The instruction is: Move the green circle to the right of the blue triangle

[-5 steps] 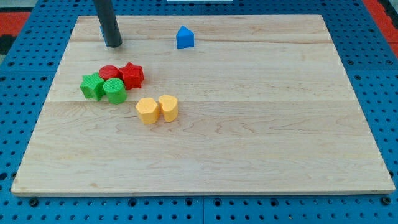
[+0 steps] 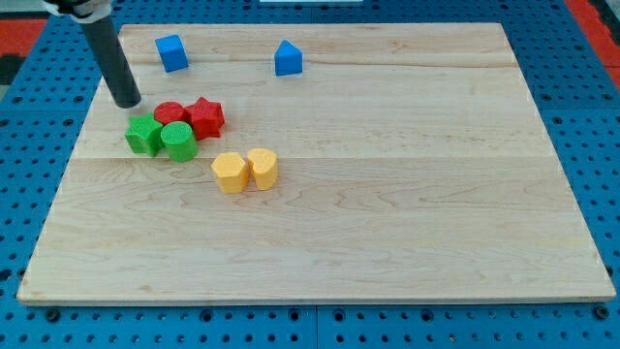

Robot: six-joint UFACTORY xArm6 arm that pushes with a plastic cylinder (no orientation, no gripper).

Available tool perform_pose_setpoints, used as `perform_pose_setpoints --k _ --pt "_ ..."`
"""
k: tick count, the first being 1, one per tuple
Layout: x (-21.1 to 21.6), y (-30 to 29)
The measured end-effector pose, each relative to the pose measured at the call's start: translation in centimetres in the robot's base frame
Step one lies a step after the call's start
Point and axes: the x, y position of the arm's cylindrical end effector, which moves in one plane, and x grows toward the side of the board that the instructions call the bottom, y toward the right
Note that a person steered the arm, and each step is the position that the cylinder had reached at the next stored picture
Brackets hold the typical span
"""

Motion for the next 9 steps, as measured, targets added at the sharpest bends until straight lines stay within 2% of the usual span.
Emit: perform_pose_setpoints --k 1,3,5,6,8,9 --pt "-0.1 0.0" --pt "2.4 0.2" --pt "3.8 7.3" --pt "4.5 5.6" --pt "5.7 -1.4" --pt "8.4 0.7"
